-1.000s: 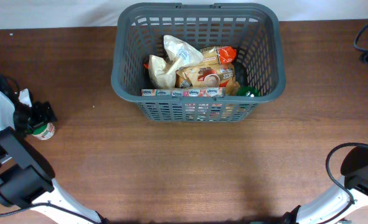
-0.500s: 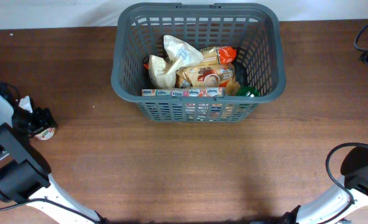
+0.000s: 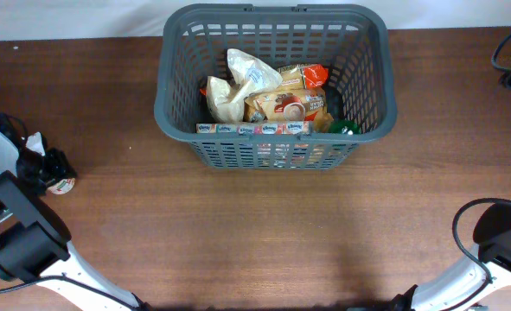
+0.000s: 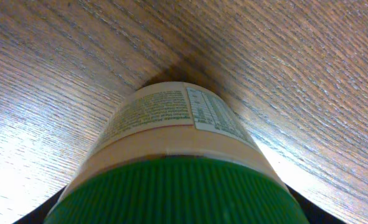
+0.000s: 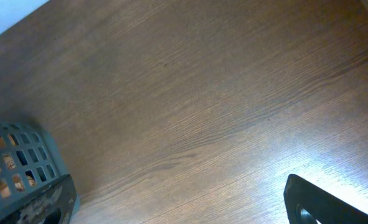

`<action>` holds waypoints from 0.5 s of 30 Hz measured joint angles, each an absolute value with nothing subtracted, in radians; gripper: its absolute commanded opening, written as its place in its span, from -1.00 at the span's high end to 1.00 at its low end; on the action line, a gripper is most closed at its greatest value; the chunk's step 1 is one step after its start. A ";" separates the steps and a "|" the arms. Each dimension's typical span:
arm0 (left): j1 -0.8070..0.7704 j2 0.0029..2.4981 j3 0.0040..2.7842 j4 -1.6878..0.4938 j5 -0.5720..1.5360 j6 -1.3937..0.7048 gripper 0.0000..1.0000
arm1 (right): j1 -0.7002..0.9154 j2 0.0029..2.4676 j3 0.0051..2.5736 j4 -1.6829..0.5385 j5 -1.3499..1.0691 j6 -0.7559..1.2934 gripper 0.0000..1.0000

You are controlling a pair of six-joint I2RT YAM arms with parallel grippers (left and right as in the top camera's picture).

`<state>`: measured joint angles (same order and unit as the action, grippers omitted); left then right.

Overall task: Pack container
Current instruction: 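Return the left gripper and grasp the short green-lidded jar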

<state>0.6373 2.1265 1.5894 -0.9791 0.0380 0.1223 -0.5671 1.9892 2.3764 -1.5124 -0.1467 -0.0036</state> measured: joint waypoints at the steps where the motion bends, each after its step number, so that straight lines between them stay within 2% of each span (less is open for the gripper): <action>1: 0.637 2.127 1.590 -0.979 0.038 0.122 0.96 | -0.567 1.989 2.376 -1.512 -0.147 -0.004 -0.98; 9: 0.636 2.127 1.668 -1.065 0.096 0.123 0.97 | -0.567 1.989 2.376 -1.512 -0.147 -0.004 -0.98; 15: 0.613 2.127 1.867 -1.214 0.144 0.158 0.96 | -0.567 1.989 2.376 -1.512 -0.147 -0.004 -0.97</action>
